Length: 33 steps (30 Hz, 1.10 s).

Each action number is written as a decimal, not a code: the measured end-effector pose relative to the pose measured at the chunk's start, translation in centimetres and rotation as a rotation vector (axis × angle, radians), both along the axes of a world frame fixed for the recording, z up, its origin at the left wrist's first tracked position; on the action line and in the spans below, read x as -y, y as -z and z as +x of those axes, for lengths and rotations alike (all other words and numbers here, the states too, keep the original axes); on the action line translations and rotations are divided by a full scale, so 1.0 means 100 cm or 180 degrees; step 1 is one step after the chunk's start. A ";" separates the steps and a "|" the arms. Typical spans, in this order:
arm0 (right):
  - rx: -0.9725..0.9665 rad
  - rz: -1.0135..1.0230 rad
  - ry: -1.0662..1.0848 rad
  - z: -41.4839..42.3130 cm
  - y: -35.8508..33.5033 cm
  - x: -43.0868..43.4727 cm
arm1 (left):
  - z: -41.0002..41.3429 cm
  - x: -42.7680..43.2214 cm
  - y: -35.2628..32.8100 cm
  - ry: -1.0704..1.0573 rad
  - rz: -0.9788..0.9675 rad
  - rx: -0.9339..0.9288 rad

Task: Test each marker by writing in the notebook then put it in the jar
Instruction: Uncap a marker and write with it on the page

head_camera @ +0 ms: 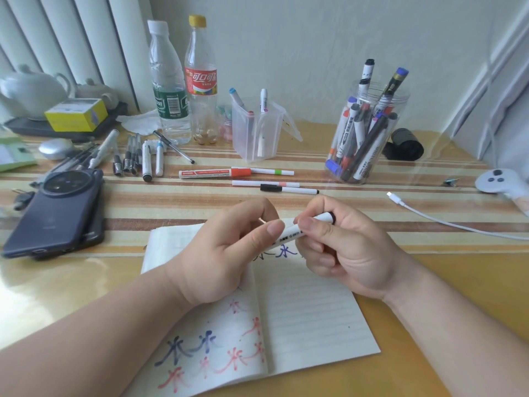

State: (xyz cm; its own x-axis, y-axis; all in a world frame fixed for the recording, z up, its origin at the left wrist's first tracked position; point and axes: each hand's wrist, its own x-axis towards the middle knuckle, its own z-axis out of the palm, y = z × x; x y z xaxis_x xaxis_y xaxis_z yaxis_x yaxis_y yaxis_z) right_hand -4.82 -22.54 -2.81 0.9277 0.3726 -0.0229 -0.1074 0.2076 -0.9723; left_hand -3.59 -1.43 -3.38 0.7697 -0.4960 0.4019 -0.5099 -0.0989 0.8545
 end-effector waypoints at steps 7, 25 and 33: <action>0.0088 0.0070 0.0197 -0.003 0.000 -0.004 | 0.002 -0.001 0.004 -0.0010 0.0207 0.0011; 0.1683 -0.0876 0.1779 0.017 -0.016 -0.016 | 0.014 0.013 0.011 -0.1111 0.0739 0.0557; 0.2909 -0.1424 0.3238 0.082 -0.106 0.042 | 0.017 0.007 0.011 -0.1119 0.0917 0.0633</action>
State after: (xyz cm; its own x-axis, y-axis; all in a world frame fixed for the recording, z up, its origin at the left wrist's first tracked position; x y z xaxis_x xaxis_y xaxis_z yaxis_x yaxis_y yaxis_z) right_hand 3.43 -26.72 7.75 0.5349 -0.3276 0.7788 0.5847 -0.5219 -0.6211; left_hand -1.85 -2.09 -4.50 0.8326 -0.3327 0.4429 -0.5539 -0.5119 0.6566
